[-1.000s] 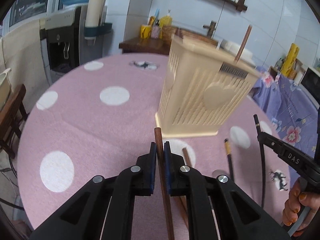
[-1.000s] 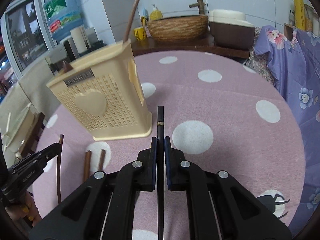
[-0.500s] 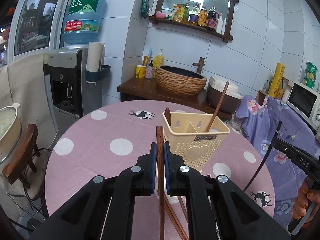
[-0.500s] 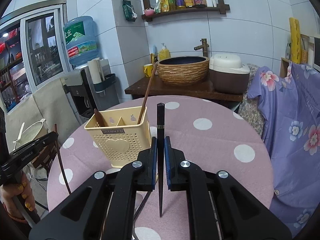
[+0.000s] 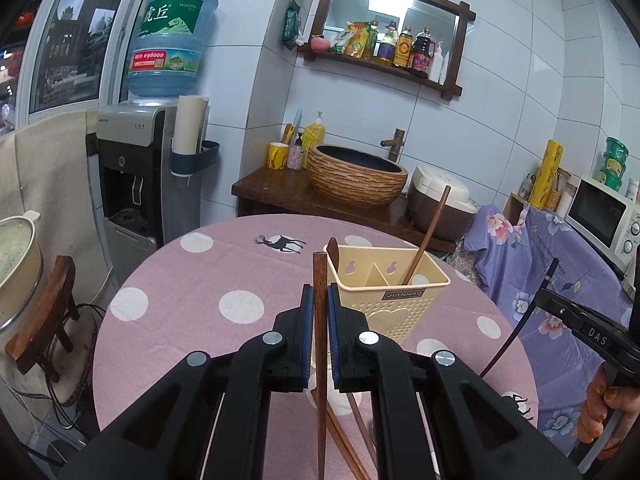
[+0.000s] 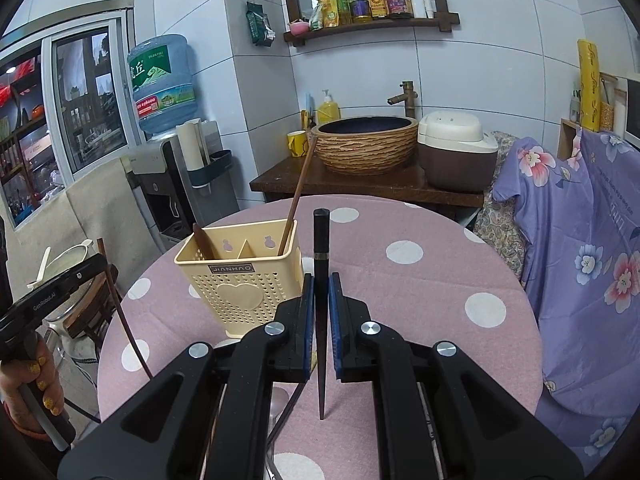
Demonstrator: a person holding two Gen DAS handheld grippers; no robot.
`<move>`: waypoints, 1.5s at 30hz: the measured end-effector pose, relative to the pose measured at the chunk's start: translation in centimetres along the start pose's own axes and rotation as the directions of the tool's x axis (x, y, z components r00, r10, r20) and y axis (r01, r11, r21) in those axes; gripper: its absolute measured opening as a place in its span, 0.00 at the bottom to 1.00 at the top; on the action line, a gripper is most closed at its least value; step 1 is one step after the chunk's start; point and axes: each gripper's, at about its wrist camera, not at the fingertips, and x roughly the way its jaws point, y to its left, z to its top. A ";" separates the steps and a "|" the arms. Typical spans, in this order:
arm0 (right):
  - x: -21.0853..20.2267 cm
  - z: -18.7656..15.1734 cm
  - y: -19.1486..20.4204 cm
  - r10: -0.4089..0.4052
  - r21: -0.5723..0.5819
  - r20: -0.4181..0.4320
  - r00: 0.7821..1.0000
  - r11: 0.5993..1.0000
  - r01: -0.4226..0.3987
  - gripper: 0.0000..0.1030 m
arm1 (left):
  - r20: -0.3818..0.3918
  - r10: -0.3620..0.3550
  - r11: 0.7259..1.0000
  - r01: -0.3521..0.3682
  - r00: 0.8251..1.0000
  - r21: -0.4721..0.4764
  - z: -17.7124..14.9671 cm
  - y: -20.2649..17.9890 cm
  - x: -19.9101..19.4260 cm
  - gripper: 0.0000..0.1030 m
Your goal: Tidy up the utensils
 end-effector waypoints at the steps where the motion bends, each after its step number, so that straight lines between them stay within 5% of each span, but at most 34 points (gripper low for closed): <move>1: 0.0 0.0 0.0 0.004 0.002 -0.001 1.000 1.000 -0.004 0.08 | 0.004 -0.001 1.000 0.001 1.000 0.001 0.1 0.0 -0.1 0.08; 18: -1.2 2.7 1.2 0.033 -0.028 0.023 0.999 0.999 -0.033 0.08 | 0.044 -0.021 0.998 0.018 0.999 0.057 2.9 -1.1 -1.4 0.01; 24: -1.0 2.0 1.3 0.029 -0.020 0.015 0.999 0.999 -0.029 0.08 | -0.032 -0.019 1.000 0.018 0.999 -0.007 2.2 1.0 0.7 0.01; 27: -1.1 1.8 1.1 0.036 -0.016 0.014 0.999 0.999 -0.036 0.08 | -0.077 0.036 0.998 -0.039 0.996 -0.040 1.5 2.9 2.3 0.04; 29: -1.2 1.8 0.9 0.037 -0.006 0.017 0.999 0.999 -0.037 0.08 | -0.113 0.079 0.993 -0.088 0.990 -0.077 1.0 4.6 3.8 0.14; 31: -1.3 1.7 0.7 0.040 0.004 0.017 0.999 0.999 -0.040 0.08 | -0.154 0.094 0.986 -0.113 0.984 -0.122 0.5 6.1 5.2 0.47; 32: -1.3 1.7 0.7 0.042 0.004 0.017 0.999 0.999 -0.042 0.08 | -0.175 0.103 0.981 -0.129 0.979 -0.143 0.1 6.9 6.2 0.51; 39: -1.2 0.9 0.7 0.037 -0.009 0.021 0.999 0.999 -0.037 0.08 | -0.302 0.122 0.971 -0.177 0.945 -0.160 -0.2 8.8 14.2 0.51; 45: -1.0 0.2 0.3 0.035 -0.007 0.015 0.999 0.999 -0.035 0.08 | -0.381 0.153 0.979 -0.193 0.912 -0.067 -0.2 8.2 21.3 0.45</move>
